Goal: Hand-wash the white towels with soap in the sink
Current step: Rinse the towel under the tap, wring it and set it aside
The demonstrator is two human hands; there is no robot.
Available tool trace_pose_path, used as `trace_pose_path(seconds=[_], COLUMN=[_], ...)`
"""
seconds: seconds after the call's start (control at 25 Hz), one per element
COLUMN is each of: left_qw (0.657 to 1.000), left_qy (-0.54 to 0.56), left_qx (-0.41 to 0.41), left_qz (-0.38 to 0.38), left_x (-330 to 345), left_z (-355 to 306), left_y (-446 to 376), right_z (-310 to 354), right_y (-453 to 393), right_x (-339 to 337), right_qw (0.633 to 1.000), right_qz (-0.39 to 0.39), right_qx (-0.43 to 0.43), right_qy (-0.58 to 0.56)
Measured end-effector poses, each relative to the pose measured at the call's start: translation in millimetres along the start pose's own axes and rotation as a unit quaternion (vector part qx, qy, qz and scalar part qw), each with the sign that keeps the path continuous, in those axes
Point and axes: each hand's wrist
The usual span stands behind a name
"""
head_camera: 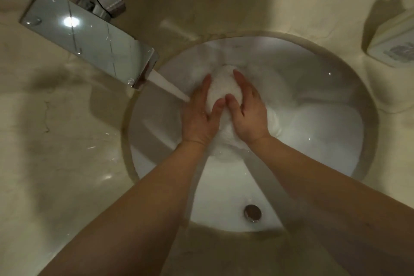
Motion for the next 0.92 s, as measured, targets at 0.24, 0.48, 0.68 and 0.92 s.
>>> trace_pose_path(seconds=[0.24, 0.48, 0.68, 0.92], left_qw=[0.993, 0.985, 0.974, 0.966], left_qy=[-0.007, 0.039, 0.079, 0.071], left_qx=[-0.025, -0.111, -0.183, -0.249], left_qz=[-0.117, -0.13, -0.112, -0.024], left_x=[13.9, 14.4, 15.5, 1.9], left_z=[10.3, -1.5, -0.6, -14.7], left_y=[-12.9, -22.4, -30.6, -41.0], right_z=[3.2, 14.5, 22.3, 27.6], right_y=[-13.1, -26.4, -36.7, -24.1], right_x=[4.5, 3.6, 2.1, 2.2], right_qw=[0.996, 0.99, 0.981, 0.97], right_qz=[-0.031, -0.039, -0.035, -0.019], right_qx=[0.078, 0.135, 0.187, 0.228], right_qy=[0.009, 0.024, 0.028, -0.085])
Point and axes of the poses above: each hand's wrist, its own y-axis away from the middle knuckle, its own x-axis out of the palm, z = x × y, and after that the axes turned 7 degrees about x, right-handed
